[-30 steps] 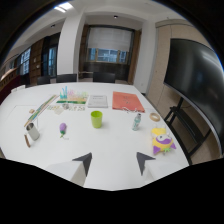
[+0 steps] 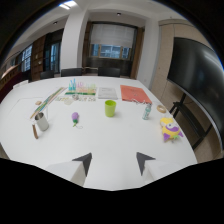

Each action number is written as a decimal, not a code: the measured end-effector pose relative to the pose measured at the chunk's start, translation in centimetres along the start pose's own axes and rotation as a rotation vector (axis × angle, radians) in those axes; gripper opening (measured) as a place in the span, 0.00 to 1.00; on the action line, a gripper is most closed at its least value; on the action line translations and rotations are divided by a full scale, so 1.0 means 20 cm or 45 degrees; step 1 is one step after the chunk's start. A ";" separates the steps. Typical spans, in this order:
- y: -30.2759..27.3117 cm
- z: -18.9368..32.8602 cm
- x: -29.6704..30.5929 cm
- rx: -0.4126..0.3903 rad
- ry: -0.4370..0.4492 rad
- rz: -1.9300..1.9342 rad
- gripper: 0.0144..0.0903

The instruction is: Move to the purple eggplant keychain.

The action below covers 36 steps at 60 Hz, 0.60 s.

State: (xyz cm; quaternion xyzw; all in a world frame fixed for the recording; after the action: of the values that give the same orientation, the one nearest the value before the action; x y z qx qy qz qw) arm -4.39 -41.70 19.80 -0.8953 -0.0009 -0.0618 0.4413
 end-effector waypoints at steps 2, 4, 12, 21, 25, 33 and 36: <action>0.02 0.00 -0.06 -0.011 -0.019 -0.006 0.93; 0.05 0.01 -0.15 -0.014 -0.037 -0.014 0.93; 0.03 0.11 -0.43 -0.022 -0.130 -0.046 0.93; -0.07 0.35 -0.71 -0.003 -0.190 -0.060 0.94; -0.13 0.49 -0.82 0.003 -0.209 -0.065 0.93; -0.26 0.82 -0.99 0.000 -0.207 -0.053 0.94; -0.30 0.93 -1.03 -0.005 -0.203 -0.039 0.93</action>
State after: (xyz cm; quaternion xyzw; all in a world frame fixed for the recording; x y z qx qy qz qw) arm -23.17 -22.21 10.92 -0.8980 -0.0497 0.0031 0.4371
